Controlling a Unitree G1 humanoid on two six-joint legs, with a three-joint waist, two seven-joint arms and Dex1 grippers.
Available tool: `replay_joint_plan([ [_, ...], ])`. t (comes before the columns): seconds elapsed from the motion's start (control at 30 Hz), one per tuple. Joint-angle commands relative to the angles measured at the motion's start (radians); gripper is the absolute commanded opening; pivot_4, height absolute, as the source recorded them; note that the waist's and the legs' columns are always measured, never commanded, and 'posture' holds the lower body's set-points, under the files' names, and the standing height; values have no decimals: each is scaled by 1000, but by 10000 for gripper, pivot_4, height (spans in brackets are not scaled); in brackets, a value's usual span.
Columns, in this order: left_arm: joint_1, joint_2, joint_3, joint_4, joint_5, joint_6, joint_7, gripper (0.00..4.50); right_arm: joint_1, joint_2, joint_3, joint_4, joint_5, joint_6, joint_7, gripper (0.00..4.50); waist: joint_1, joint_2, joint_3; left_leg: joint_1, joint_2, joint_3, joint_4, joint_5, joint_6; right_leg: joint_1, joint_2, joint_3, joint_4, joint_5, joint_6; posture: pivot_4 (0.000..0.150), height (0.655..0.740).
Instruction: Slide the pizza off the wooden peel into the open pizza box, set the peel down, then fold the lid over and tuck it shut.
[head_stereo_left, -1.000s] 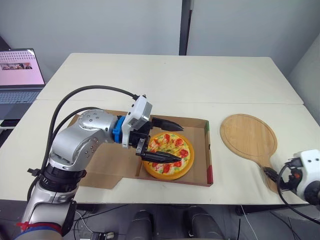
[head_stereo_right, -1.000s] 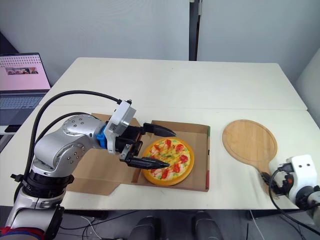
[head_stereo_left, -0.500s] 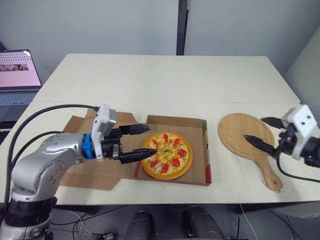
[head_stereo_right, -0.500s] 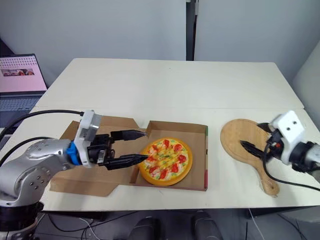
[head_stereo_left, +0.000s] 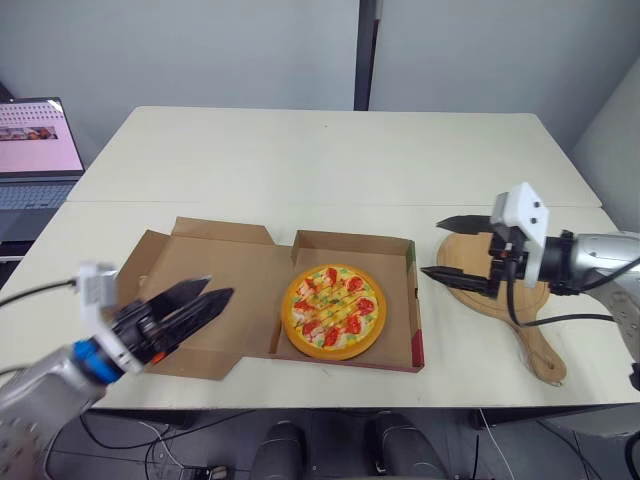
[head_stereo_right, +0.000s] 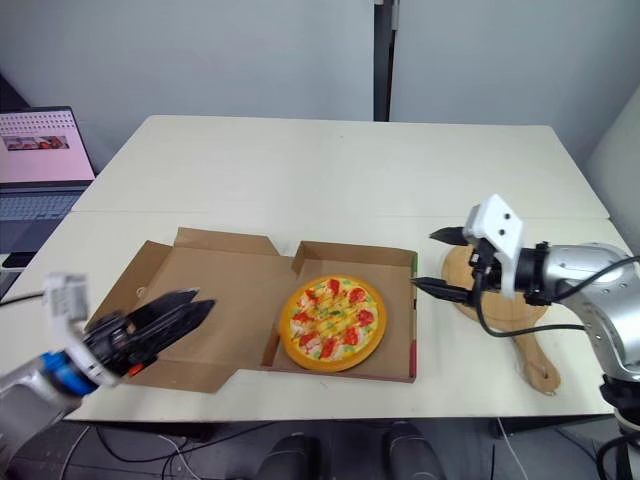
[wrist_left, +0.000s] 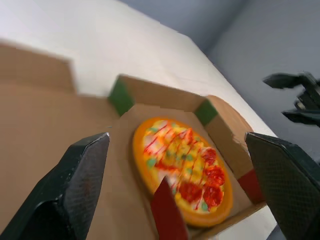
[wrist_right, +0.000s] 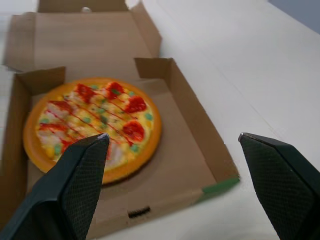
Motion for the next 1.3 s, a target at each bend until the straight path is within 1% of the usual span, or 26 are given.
replay_joint_plan([
  [0.03, 89, -86, 117, 56, -170, -66, 164, 45000, -66, 24, 36, 12, 10, -29, 36, 44587, 1, 0, 0, 0, 0, 0, 0, 0, 0, 0, -2, 0, 0, 0, 0, 1500, 7306],
  [0.1, 149, -112, 144, 88, -241, -80, 227, 45000, -85, 37, 61, 30, -1, -39, 52, 44587, 2, -2, -1, 0, 0, 0, 0, 0, 0, 0, -3, 0, 0, 0, -1, 1500, 7306],
  [0.17, 214, -139, 158, 112, -293, -89, 278, 45000, -101, 49, 82, 47, -13, -55, 65, 44587, 7, -3, -2, 0, -1, 0, 0, 0, 0, 0, -3, 0, 0, -5, -8, 1500, 7306],
  [0.3, 294, -182, 135, 139, -322, -111, 335, 45000, -119, 61, 95, 60, -19, -67, 74, 44587, 16, -3, -2, -1, -3, 0, 0, 0, 0, 0, -4, 0, -1, -5, -9, 1500, 7306],
  [0.4, 312, -210, 107, 151, -335, -126, 367, 45000, -124, 63, 92, 62, -18, -66, 73, 44587, 17, -4, -2, -1, -3, 0, 0, 0, 0, 0, -4, 0, -1, -5, -9, 1500, 7306],
  [0.5, 285, -236, 58, 153, -290, -151, 382, 45000, -126, 58, 88, 64, -19, -68, 75, 44587, 18, -4, -2, -1, -3, 0, 0, 0, 0, 0, -4, 0, -1, -5, -9, 1500, 7306],
  [0.53, 268, -238, 45, 155, -291, -159, 390, 45000, -127, 56, 86, 62, -19, -68, 76, 44587, 18, -4, -2, -1, -4, 1, 0, 0, 0, 0, -3, 0, -1, -5, -9, 1500, 7306],
  [0.67, 232, -229, 9, 144, -328, -166, 416, 45000, -127, 49, 79, 56, -17, -62, 76, 44587, 19, -4, -2, -1, -4, 1, 0, 0, 0, 0, -1, 0, -1, -6, -9, 1500, 7306],
  [0.8, 198, -222, -17, 169, -398, -178, 492, 45000, -120, 40, 76, 43, -16, -54, 73, 44587, 19, -4, -2, -1, -4, 1, 0, 0, 0, 0, -1, 0, -1, -5, -9, 1500, 7306],
  [0.9, 161, -224, -66, 197, -381, -183, 549, 45000, -131, 49, 67, 35, 1, -28, 54, 44587, 20, -2, -3, -1, -4, 0, 0, 0, 0, 0, -1, 0, -1, -5, -9, 1500, 7306],
  [1.0, 126, -238, -97, 187, -378, -205, 574, 45000, -136, 46, 67, 30, 7, -19, 51, 44587, 21, 2, -4, -1, -4, 1, 0, 0, 0, 0, -1, 0, -1, -5, -9, 1500, 7306],
  [1.07, 111, -241, -102, 185, -368, -226, 577, 45000, -134, 44, 67, 27, 8, -17, 52, 44587, 21, 3, -5, -1, -5, 1, 0, 0, 0, 0, -1, 0, -1, -5, -9, 1500, 7306],
  [1.2, 77, -229, -82, 198, -340, -270, 572, 45000, -130, 44, 70, 27, 4, -16, 50, 44587, 21, 2, -4, -1, -5, 2, 0, 0, 0, 0, -1, -1, -2, -5, -8, 1500, 7306],
  [1.3, 67, -215, -66, 185, -346, -278, 561, 39534, -128, 45, 71, 26, 3, -16, 48, 45000, 20, 1, -4, -1, -5, 2, 0, 0, 0, 0, -1, -1, -2, -5, -9, 1500, 7306],
])
